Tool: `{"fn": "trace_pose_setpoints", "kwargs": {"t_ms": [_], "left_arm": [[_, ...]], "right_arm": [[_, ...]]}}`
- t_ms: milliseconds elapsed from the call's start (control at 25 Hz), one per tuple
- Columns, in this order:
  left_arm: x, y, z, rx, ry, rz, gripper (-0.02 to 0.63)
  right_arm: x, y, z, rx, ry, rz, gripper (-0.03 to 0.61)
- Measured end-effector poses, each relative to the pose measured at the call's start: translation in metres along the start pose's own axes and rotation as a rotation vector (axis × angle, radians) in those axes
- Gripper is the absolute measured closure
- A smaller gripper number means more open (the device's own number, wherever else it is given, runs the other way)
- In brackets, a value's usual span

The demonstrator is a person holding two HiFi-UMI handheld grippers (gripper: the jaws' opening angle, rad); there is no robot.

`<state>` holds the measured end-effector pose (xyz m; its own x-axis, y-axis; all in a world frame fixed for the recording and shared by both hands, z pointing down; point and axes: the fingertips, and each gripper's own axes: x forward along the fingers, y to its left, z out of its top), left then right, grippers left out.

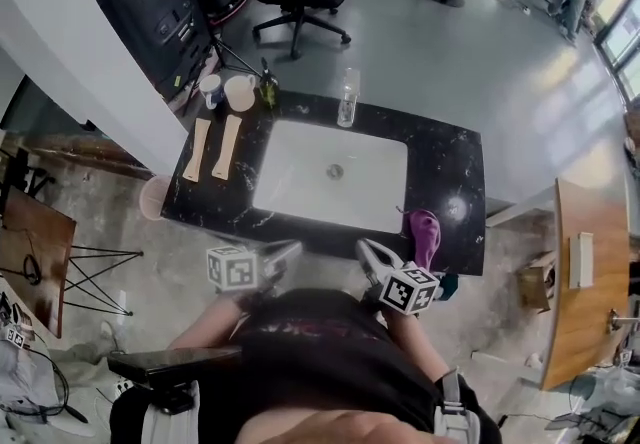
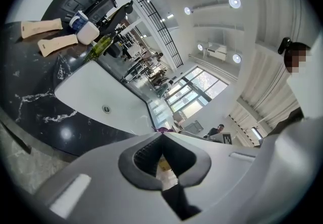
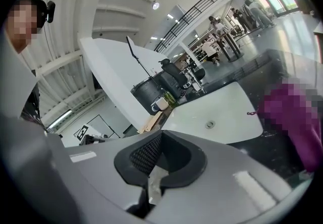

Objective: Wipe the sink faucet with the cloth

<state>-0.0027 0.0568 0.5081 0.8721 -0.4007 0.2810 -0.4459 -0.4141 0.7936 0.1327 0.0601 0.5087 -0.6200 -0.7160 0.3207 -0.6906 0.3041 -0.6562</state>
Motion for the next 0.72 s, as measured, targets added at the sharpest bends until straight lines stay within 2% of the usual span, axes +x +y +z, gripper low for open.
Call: {"fn": "trace_pose_setpoints", "kwargs": {"t_ms": [720], "left_arm": [[0.0026,0.0054,0.0047,0.016,0.016,-0.019,0.611]], "right_arm": [[0.0099,-0.0025,-0.0013,-0.010,0.001,-0.017,0.568]]}}
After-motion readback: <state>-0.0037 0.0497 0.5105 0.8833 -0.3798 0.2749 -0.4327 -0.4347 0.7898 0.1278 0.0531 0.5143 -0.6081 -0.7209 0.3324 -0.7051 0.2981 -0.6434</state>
